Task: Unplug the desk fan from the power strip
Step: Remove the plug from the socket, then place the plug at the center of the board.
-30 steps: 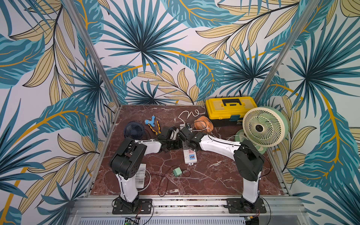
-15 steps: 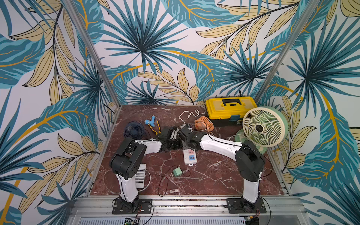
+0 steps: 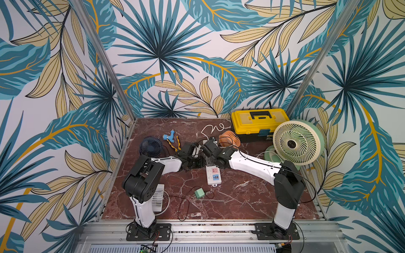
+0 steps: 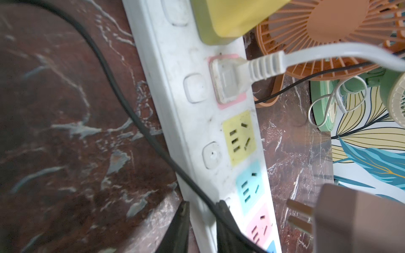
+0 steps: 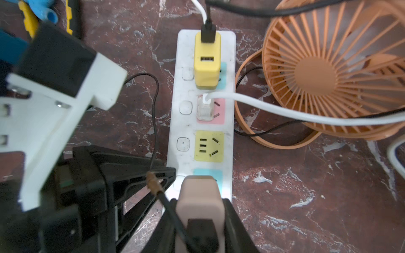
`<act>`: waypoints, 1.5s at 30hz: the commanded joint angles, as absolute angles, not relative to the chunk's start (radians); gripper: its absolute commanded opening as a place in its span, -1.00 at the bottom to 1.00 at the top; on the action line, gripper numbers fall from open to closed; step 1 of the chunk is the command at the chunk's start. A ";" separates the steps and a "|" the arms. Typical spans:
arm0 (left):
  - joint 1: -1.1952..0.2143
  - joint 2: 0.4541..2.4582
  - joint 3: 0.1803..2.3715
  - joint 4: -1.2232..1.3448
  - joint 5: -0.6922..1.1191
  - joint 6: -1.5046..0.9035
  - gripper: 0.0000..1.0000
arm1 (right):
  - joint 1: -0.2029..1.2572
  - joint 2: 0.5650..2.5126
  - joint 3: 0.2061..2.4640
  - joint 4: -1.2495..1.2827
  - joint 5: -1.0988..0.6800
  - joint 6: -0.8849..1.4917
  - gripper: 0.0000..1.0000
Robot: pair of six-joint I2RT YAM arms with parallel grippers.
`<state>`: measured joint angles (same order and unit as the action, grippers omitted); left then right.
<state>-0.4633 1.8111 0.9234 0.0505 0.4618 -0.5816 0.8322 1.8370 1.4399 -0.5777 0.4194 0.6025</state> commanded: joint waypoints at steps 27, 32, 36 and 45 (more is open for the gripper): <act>-0.219 1.034 0.663 0.069 0.265 -0.569 -0.31 | 0.854 2.066 1.625 -0.340 -0.190 0.549 -0.76; -0.217 0.988 0.626 0.078 0.211 -0.571 -0.31 | 0.853 2.159 1.700 -0.278 -0.286 0.555 -0.76; -0.218 0.946 0.607 0.076 0.181 -0.566 -0.31 | 0.853 2.239 1.788 -0.301 -0.271 0.560 -0.74; -0.216 0.925 0.600 0.048 0.157 -0.552 -0.31 | 0.850 2.360 1.931 -0.362 -0.246 0.569 -0.63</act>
